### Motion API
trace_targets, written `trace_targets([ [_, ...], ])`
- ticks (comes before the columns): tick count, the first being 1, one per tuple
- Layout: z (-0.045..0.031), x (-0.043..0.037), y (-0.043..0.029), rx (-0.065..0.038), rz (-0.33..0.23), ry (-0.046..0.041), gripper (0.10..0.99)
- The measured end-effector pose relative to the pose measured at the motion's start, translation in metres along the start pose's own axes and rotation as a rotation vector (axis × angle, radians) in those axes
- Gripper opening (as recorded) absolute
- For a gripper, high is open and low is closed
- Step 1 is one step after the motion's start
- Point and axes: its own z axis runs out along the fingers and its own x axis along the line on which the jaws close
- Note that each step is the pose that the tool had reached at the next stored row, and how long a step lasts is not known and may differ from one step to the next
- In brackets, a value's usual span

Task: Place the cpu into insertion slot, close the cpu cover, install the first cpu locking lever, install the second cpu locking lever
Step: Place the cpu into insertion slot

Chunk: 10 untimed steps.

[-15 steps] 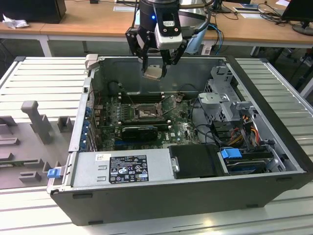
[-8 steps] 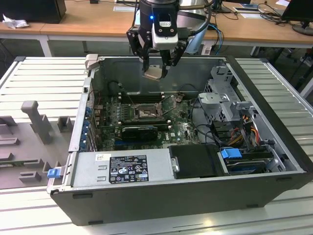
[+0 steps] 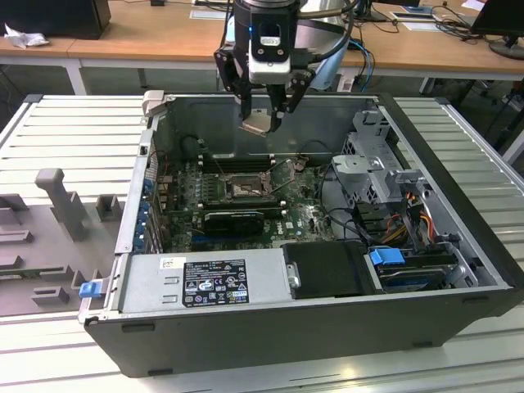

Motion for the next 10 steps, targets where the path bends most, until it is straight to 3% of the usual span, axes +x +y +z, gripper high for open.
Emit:
trace_targets([
  [10,0.0003,0.0,0.0,-0.002,0.115,-0.0103,0.529],
])
